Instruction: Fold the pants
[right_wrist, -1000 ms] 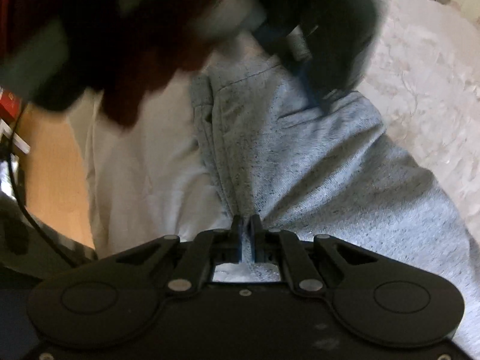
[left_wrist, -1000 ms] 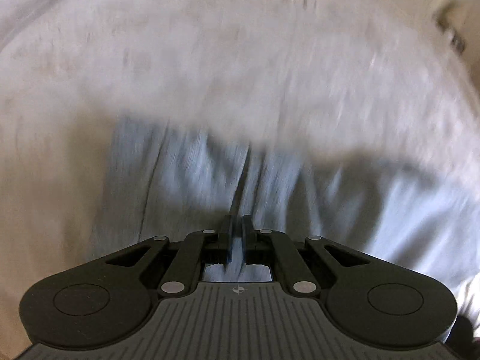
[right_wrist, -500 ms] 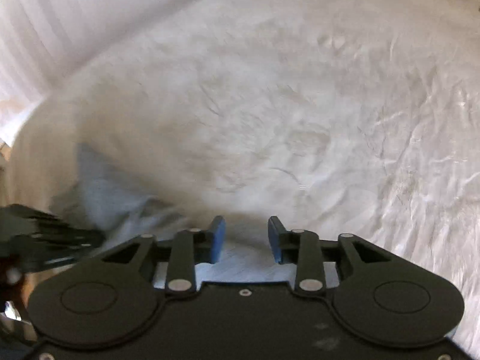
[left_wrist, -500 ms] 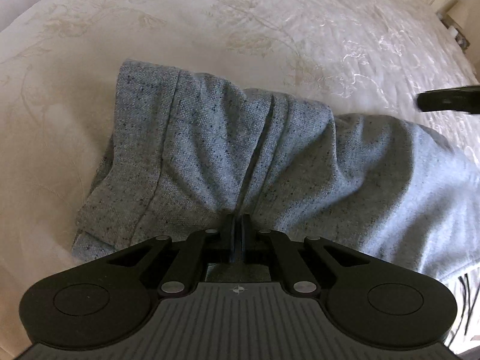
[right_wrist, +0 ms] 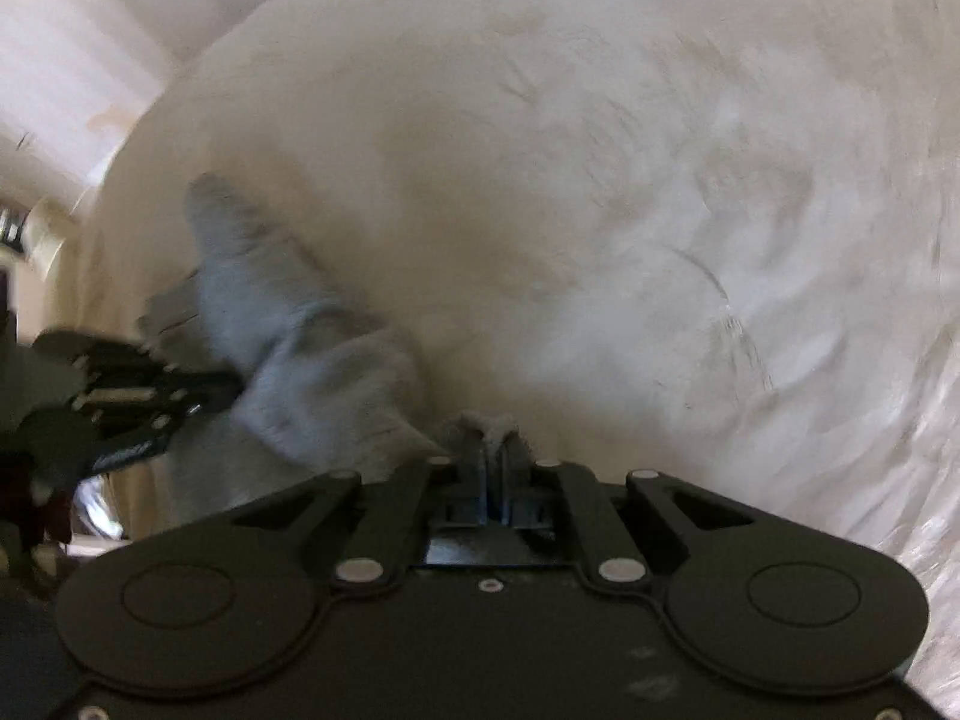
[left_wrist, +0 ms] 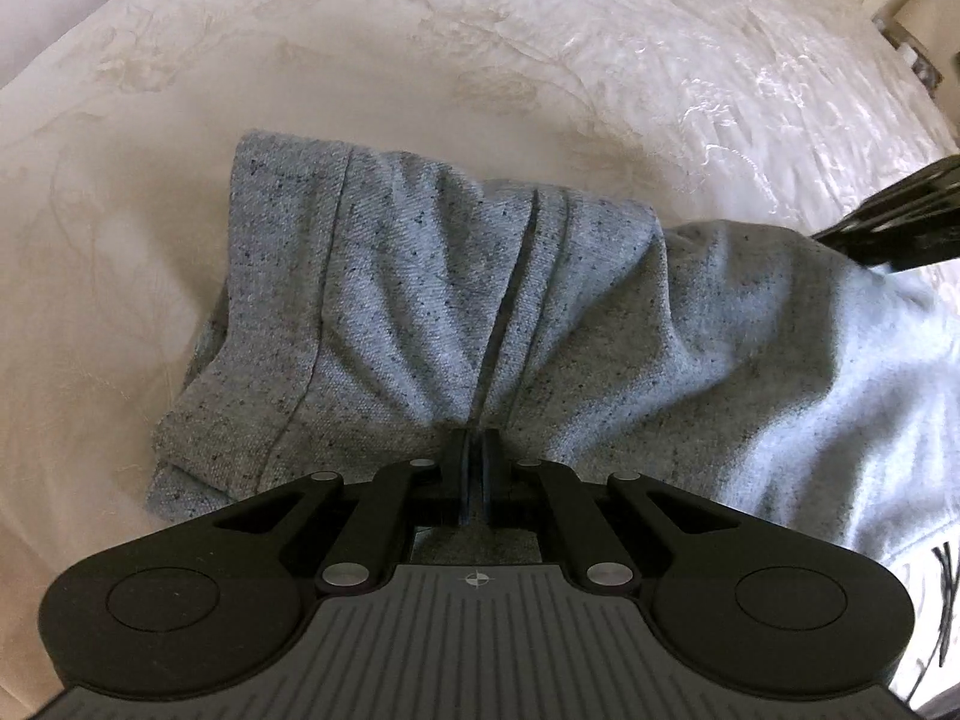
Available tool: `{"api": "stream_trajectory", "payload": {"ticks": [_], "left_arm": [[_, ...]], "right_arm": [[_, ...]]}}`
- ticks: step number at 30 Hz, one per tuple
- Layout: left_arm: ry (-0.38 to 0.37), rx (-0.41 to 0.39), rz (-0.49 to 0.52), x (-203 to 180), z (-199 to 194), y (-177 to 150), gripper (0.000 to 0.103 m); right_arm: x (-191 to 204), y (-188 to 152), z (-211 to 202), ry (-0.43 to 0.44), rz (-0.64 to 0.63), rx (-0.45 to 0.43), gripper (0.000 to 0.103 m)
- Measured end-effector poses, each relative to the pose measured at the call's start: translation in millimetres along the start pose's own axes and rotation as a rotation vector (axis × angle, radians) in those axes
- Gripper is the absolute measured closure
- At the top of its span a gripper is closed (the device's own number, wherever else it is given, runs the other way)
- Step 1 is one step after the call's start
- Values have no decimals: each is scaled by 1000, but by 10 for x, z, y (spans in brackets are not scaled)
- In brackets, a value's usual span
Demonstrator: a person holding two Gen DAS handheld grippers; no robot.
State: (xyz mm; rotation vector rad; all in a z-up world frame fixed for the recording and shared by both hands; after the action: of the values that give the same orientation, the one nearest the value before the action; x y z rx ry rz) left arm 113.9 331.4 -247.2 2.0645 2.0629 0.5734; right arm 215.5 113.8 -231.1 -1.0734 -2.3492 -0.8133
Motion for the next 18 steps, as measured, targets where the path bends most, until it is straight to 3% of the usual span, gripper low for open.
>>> {"api": "stream_trajectory", "payload": {"ticks": [2, 5, 7, 11, 14, 18], "left_arm": [[0, -11, 2, 23, -32, -33, 99], [-1, -19, -8, 50, -57, -67, 99], [2, -15, 5, 40, -68, -75, 98], [-2, 39, 39, 58, -96, -34, 98], [-8, 86, 48, 64, -230, 98, 98], [-40, -63, 72, -3, -424, 575, 98]], "right_arm": [[41, 82, -299, -87, -7, -137, 99], [-408, 119, -682, -196, 263, -359, 102], [-576, 111, -649, -250, 324, -365, 103], [-609, 231, -433, -298, 269, -321, 102], [-611, 282, -561, -361, 275, -368, 91], [-433, 275, -880, -376, 249, -423, 87]]}}
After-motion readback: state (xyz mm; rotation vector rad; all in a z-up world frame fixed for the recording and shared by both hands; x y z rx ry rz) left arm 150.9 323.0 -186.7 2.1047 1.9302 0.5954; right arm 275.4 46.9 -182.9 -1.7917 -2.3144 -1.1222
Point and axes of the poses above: each gripper's, at about its wrist camera, not at the fingertips, and z roughly the way its jaws point, x to its left, y to its top, the point moved 8 cm from there along z, roughly the way its jaws point, and after that the axes turned 15 degrees about y, right-handed, at the moved point
